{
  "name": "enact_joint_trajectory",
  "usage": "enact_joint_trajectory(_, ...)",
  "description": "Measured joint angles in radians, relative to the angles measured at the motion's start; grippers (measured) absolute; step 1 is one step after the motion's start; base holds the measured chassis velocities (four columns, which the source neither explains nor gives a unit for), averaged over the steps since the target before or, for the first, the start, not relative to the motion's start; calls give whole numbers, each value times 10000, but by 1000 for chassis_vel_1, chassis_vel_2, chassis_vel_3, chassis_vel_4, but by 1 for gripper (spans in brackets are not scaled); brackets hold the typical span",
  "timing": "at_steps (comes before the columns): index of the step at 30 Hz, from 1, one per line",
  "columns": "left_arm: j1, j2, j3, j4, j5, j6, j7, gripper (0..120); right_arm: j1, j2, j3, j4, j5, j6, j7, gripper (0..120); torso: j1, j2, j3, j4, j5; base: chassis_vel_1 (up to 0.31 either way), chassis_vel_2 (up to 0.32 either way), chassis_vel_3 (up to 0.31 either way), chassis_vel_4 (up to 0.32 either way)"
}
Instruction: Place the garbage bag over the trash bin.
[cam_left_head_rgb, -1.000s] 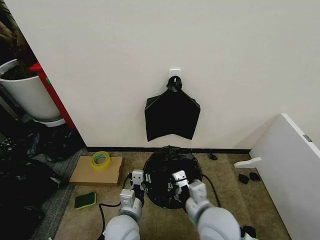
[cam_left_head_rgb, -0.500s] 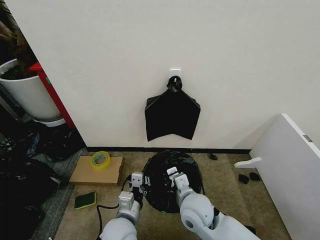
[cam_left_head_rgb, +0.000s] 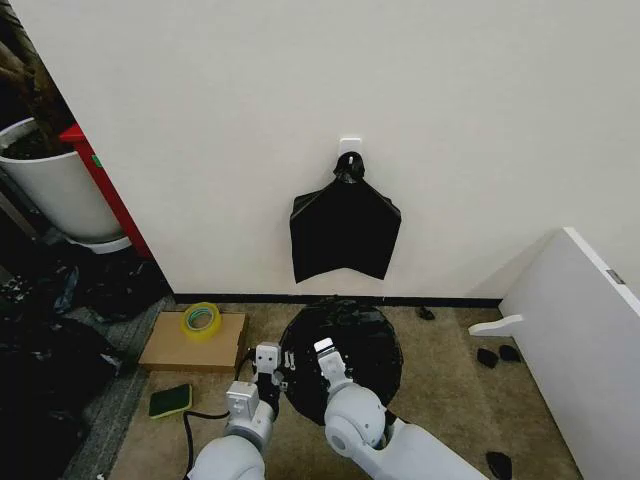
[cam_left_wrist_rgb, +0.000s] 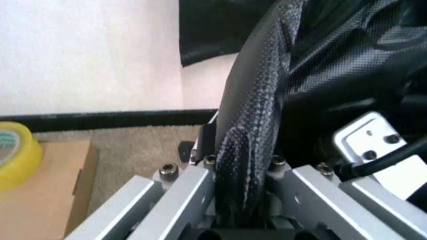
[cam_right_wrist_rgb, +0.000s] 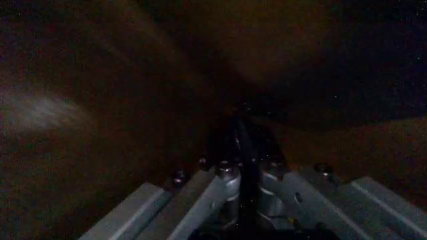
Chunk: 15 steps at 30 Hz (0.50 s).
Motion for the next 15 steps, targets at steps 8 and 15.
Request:
enact_joint_trajectory(8, -47, -49, 4, 14, 214, -20, 110, 1, 18, -245, -95, -198, 39, 7, -21, 0, 0, 0, 0, -3, -1, 0, 0, 0, 0)
enact_joint_trajectory(15, 77, 17, 119, 66, 585, -93, 341, 1, 539, 119, -396, -228, 418, 25, 114, 0, 0, 0, 0, 1, 0, 0, 0, 0, 0)
